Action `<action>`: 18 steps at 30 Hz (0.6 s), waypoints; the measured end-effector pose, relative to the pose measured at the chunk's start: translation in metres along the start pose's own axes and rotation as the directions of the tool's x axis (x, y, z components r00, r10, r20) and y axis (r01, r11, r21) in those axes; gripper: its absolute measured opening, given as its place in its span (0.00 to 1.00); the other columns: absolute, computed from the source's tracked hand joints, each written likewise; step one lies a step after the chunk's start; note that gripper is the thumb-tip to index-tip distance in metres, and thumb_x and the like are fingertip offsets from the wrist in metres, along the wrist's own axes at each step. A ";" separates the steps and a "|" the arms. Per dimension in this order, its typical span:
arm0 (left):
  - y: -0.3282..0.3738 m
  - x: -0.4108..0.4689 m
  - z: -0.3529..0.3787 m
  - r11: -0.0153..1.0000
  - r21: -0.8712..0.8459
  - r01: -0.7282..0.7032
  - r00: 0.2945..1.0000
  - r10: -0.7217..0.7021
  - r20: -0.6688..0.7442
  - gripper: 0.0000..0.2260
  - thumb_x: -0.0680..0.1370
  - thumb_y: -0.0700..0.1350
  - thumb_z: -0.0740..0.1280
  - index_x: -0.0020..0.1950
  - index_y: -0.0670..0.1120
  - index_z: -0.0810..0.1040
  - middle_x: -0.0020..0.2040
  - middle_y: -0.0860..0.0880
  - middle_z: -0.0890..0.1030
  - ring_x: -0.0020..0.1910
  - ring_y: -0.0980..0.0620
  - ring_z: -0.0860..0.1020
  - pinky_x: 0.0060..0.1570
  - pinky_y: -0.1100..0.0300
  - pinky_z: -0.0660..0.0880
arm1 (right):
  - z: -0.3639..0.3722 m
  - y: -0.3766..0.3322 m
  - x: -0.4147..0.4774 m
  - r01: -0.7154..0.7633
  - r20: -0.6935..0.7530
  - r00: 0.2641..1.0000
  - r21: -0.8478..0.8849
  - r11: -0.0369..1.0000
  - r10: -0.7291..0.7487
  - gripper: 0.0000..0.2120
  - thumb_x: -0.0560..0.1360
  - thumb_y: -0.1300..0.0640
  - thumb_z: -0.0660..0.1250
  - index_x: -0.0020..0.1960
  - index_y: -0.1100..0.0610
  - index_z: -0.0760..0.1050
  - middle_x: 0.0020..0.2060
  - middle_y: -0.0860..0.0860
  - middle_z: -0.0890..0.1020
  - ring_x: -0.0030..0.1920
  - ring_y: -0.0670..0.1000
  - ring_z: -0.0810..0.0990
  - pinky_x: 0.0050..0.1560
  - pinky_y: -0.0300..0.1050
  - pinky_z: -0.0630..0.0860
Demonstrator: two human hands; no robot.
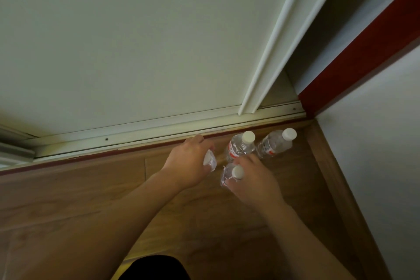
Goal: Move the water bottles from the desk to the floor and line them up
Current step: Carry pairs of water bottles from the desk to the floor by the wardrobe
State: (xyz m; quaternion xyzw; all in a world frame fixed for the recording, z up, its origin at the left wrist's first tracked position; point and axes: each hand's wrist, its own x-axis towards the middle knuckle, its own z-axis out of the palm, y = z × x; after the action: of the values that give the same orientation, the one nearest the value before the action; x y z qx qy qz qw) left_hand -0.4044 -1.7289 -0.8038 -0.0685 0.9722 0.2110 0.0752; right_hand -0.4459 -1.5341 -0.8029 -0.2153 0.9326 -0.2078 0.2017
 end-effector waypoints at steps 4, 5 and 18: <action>0.004 -0.007 -0.011 1.000 -0.021 -0.022 0.999 0.022 -0.024 0.20 0.70 0.57 0.71 0.61 0.54 0.75 0.56 0.54 0.76 0.54 0.53 0.73 0.49 0.55 0.75 | -0.017 -0.004 -0.003 -0.002 0.012 1.000 -0.029 1.000 0.002 0.18 0.72 0.41 0.66 0.59 0.45 0.70 0.56 0.44 0.72 0.48 0.44 0.75 0.43 0.41 0.72; 0.006 -0.009 -0.016 0.999 -0.027 -0.028 0.999 0.027 -0.033 0.21 0.71 0.57 0.71 0.61 0.54 0.75 0.57 0.54 0.76 0.54 0.53 0.73 0.50 0.55 0.75 | -0.021 -0.005 -0.004 0.006 0.010 1.000 -0.038 0.999 -0.005 0.19 0.71 0.40 0.66 0.60 0.45 0.69 0.57 0.44 0.72 0.49 0.44 0.74 0.43 0.40 0.70; 0.079 -0.072 -0.154 1.000 -0.030 0.006 0.994 -0.009 -0.105 0.27 0.77 0.54 0.66 0.73 0.48 0.67 0.71 0.45 0.71 0.70 0.45 0.67 0.69 0.50 0.62 | -0.161 -0.070 -0.066 0.074 -0.046 0.996 -0.032 0.997 -0.075 0.24 0.73 0.42 0.68 0.66 0.49 0.70 0.59 0.46 0.75 0.54 0.44 0.72 0.48 0.38 0.68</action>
State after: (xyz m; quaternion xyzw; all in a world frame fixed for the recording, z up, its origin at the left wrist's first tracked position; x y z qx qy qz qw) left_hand -0.3652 -1.7149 -0.6206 -0.0842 0.9713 0.2211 0.0239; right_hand -0.4446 -1.5113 -0.6167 -0.2479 0.9315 -0.2064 0.1683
